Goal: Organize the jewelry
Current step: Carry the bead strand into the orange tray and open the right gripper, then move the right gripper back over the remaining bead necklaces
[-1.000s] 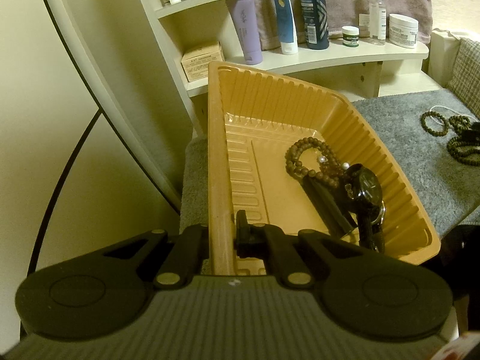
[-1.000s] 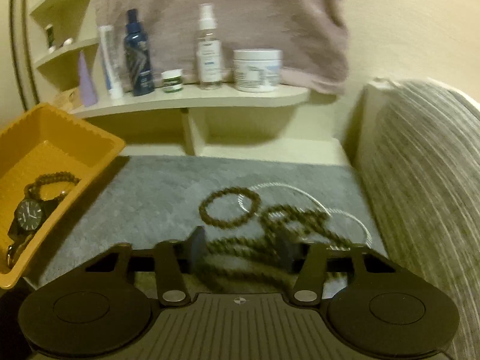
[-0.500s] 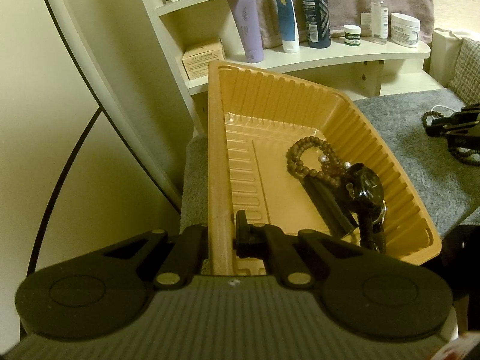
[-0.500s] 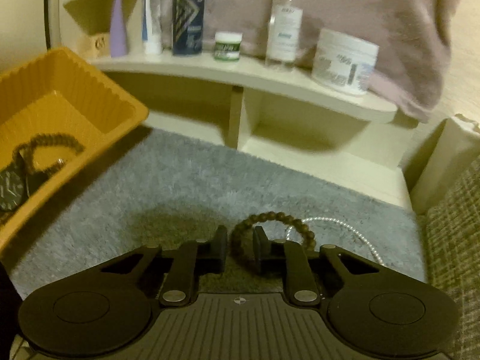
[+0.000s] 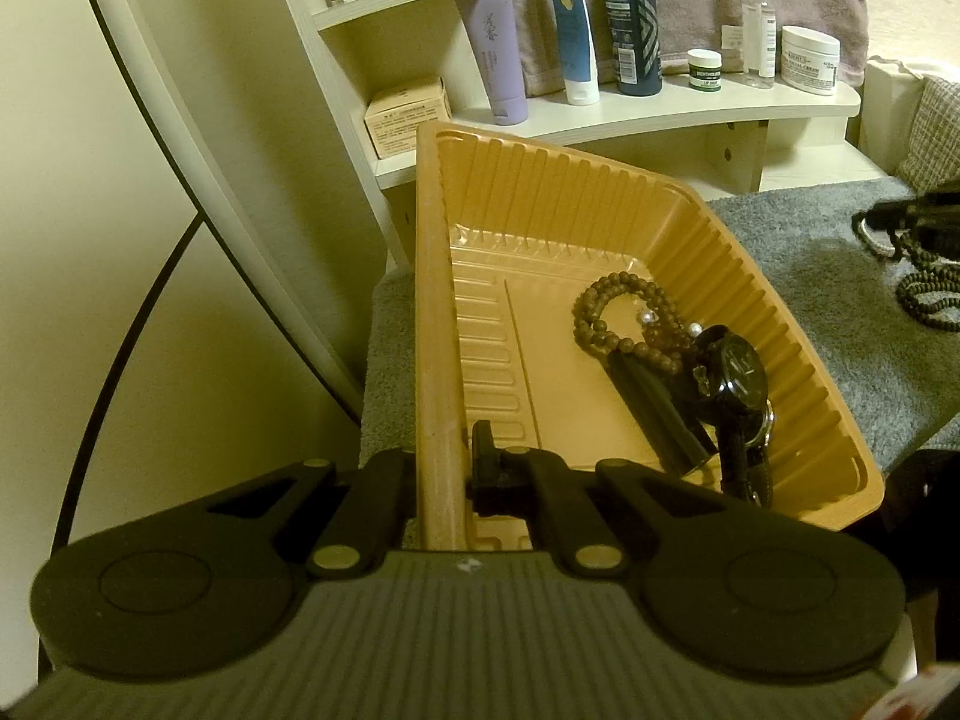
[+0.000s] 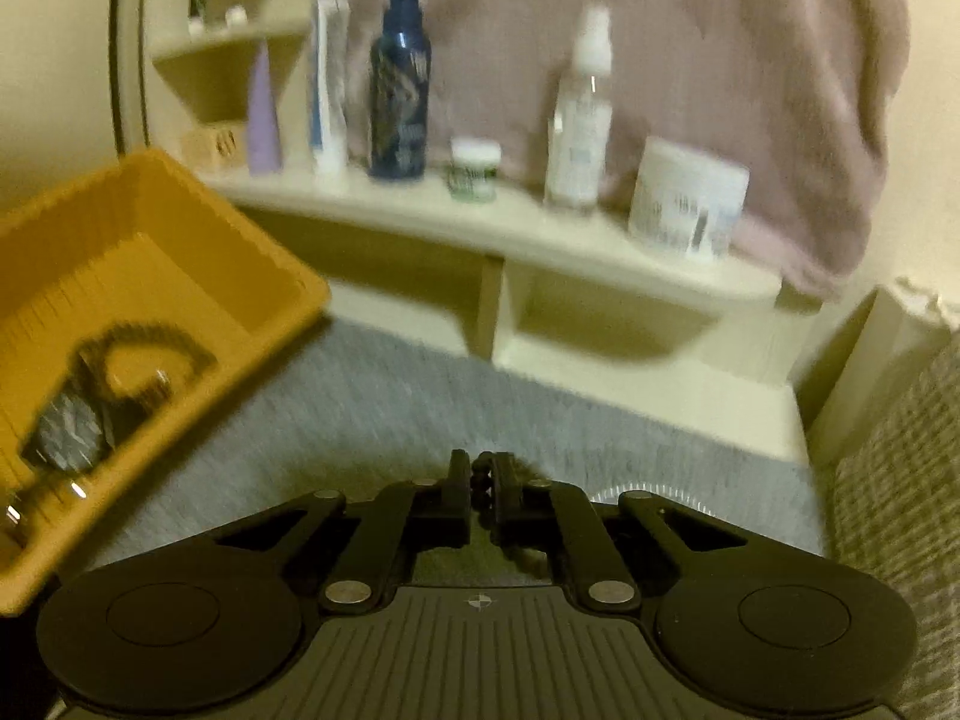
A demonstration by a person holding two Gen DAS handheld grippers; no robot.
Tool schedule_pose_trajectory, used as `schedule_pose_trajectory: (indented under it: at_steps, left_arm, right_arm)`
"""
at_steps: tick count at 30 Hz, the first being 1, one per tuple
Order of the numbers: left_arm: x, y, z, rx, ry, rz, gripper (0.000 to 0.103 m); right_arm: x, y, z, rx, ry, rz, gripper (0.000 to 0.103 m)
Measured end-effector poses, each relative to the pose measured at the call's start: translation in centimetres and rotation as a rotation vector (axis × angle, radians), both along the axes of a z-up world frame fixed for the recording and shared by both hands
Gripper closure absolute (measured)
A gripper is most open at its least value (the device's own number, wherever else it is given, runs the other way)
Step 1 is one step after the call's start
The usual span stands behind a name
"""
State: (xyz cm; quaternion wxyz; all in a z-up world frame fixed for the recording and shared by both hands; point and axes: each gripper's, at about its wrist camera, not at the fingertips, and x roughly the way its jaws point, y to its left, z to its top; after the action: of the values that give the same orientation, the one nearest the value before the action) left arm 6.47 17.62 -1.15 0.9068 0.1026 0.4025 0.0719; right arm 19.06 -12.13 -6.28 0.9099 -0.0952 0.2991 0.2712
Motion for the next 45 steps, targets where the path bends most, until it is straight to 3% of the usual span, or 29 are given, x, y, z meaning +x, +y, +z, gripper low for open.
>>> schedule_pose_trajectory:
  at_steps: [7,13,20,30,39,45]
  left_arm:
    - [0.0,0.0,-0.1,0.0,-0.001,-0.001,0.1]
    - [0.1,-0.1,0.0,0.0,-0.002,-0.002,0.1]
    - [0.0,-0.1,0.1,-0.003,-0.005,-0.001,0.1]
    - [-0.1,-0.1,0.1,-0.006,-0.007,-0.002,0.1]
    - [-0.1,0.0,0.2,-0.008,-0.009,-0.002,0.1]
    - [-0.2,0.0,0.2,-0.011,-0.016,-0.002,0.1]
  right_arm:
    - [-1.0,2.2,4.4,0.116,-0.03,0.092,0.097]
    - [-1.5,6.3,5.9,0.175,-0.024,0.204,0.097]
    - [-1.7,11.0,4.8,0.169,0.013,0.287,0.097]
    - [-2.1,13.5,3.0,0.139,0.07,0.349,0.096]
    - [-2.1,9.0,3.1,0.174,0.062,0.203,0.094]
    - [-3.2,3.1,1.0,0.178,0.132,0.025,0.092]
